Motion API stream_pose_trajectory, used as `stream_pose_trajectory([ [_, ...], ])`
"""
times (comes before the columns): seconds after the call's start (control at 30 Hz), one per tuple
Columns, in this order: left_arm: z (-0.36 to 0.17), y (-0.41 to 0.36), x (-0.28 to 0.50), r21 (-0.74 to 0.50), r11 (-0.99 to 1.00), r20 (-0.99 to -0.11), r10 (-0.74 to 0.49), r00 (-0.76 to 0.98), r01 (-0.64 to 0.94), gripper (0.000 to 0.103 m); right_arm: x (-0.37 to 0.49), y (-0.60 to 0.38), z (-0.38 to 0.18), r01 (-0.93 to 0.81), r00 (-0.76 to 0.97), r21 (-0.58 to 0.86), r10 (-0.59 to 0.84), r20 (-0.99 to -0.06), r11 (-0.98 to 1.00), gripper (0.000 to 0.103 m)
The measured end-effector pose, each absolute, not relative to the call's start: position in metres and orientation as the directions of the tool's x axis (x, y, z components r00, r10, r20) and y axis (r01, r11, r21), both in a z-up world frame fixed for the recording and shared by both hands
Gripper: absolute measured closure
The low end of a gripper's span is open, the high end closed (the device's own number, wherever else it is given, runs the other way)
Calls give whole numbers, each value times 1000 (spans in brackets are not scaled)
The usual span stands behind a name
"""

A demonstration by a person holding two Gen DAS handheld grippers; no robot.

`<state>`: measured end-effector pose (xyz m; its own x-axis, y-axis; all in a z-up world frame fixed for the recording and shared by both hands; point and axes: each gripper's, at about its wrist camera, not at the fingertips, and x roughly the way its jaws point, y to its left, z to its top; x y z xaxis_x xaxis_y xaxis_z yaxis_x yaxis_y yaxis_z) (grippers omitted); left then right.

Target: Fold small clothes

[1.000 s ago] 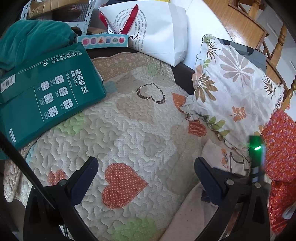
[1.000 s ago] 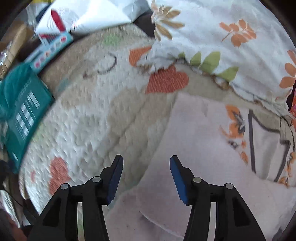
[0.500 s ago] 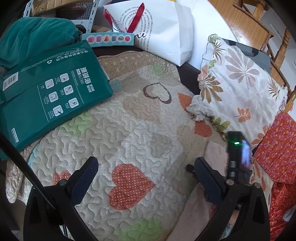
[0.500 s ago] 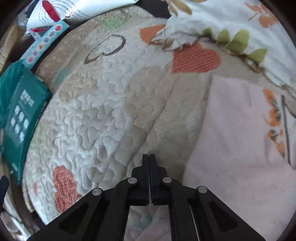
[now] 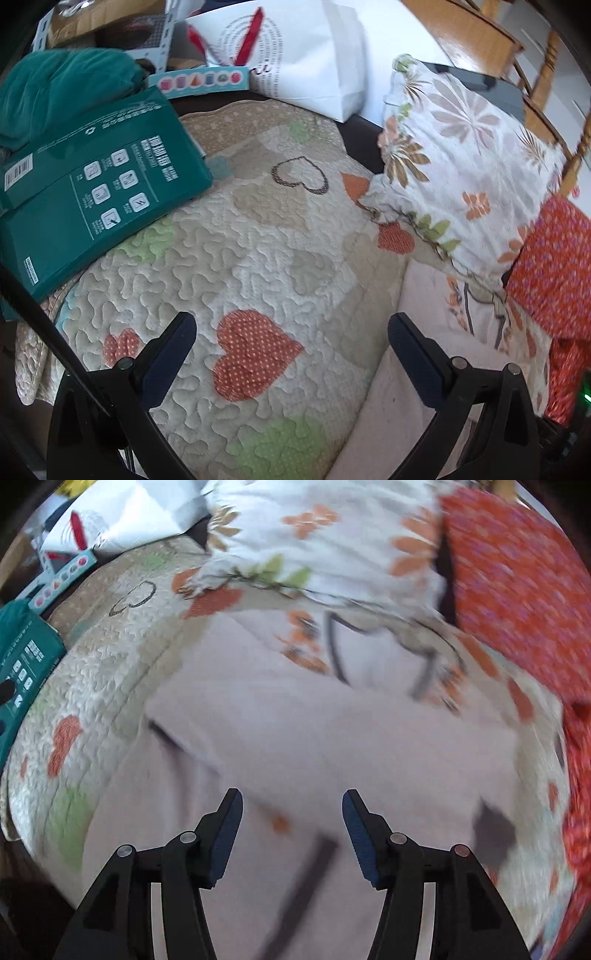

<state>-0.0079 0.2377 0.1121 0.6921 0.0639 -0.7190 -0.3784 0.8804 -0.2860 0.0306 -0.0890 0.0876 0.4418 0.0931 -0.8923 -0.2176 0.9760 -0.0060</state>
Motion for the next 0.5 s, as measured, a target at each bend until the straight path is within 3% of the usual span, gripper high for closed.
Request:
stream_pose_trajectory([
  [0.1, 107, 221, -14, -280, 899, -724, 32, 689, -337, 0, -18, -101, 92, -260, 457, -5, 119, -882, 966, 39],
  [0.27, 88, 178, -31, -222, 943, -740, 0, 672, -246, 0, -76, -134, 73, -256, 549, -144, 21, -836, 956, 38],
  [0.5, 53, 126, -61, -159, 979, -786, -46, 616, -131, 0, -100, -231, 67, -74, 578, -36, 13, -816, 997, 38],
])
